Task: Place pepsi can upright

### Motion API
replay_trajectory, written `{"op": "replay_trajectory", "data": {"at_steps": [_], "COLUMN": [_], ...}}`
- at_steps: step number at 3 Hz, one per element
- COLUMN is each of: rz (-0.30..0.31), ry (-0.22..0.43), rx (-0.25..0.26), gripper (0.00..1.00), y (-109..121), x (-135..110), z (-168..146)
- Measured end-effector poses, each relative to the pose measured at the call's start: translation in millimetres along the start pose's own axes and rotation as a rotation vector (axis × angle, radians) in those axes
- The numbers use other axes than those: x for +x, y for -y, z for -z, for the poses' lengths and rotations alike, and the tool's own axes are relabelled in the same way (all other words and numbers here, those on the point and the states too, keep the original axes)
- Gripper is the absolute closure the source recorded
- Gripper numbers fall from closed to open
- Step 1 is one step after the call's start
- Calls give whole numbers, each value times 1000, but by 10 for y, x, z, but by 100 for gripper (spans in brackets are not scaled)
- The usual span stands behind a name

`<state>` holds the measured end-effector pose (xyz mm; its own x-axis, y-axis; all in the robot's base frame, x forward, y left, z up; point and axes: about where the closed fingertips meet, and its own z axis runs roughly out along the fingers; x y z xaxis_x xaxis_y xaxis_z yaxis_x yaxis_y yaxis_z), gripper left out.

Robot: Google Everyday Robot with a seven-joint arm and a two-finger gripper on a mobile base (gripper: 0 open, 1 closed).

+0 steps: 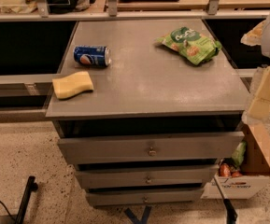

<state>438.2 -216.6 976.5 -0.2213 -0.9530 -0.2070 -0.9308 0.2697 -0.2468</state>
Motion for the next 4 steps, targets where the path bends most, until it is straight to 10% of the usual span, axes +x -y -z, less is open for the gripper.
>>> {"op": "replay_trajectory", "data": {"at_steps": [2,4], "rz": [41,145], "ry": [12,-7], "rx": [-13,-36], "gripper": [0,0], "y": [215,1080], "x": [-199,-1003], "z": [-77,-536]}}
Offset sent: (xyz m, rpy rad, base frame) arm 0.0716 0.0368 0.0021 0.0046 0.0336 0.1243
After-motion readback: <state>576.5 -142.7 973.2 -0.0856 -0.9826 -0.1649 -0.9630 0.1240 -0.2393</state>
